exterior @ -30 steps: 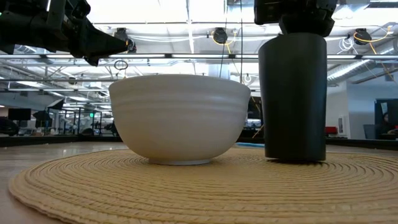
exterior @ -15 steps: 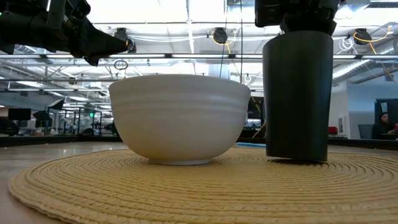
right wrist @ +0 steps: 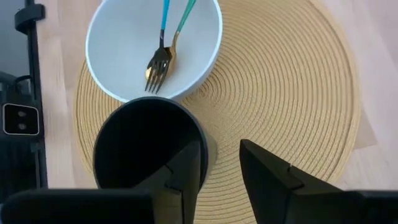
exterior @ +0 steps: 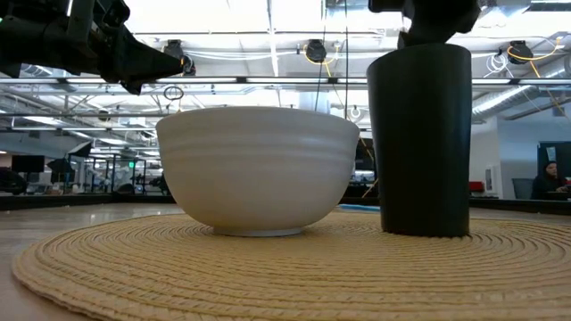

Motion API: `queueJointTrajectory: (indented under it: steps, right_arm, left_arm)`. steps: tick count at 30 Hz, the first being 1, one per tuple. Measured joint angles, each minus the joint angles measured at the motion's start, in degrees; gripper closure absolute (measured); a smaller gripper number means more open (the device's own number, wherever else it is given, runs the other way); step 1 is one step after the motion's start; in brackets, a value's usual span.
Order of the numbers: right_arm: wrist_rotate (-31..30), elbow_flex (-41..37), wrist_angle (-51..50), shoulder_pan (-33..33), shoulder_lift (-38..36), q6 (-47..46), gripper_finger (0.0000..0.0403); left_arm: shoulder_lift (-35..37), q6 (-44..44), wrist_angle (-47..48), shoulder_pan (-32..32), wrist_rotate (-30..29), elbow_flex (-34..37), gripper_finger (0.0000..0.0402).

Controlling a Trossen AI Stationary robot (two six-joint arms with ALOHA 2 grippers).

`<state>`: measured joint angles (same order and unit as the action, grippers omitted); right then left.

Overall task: Pick & Place Utensil
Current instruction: Put the black cup to the right of the white bowl on the tablemat, then put the blue straw into the black cup

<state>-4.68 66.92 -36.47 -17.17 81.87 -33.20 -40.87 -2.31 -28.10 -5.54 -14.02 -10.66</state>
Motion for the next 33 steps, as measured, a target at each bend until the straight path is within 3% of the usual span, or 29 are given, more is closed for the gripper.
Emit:
queueJointTrajectory:
  steps: [8,15,18,22,33]
  right_arm:
    - [-5.50,0.00,-0.19,0.77,-4.73,4.63,0.0298]
    - [-20.07,0.05,-1.55,4.12,-9.81,11.85,0.0299]
    - [-22.44,0.09,-1.15,7.54,-10.37,13.61,0.0300]
    - [-18.10,0.09,0.53,15.00,-9.56,15.20,0.0300]
    - [5.49,0.09,9.99,42.16,-0.74,22.15,0.0283]
  left_arm:
    - [0.01,0.00,0.00,-0.02,0.00,0.00,0.0334]
    - [-0.01,0.01,0.04,-0.01,0.00,0.00,0.0334]
    - [-0.01,0.00,0.04,-0.01,0.00,0.00,0.0334]
    - [-0.01,0.00,0.04,0.00,0.00,0.00,0.0334]
    - [-0.01,-1.09,0.88,0.04,0.00,0.02,0.0334]
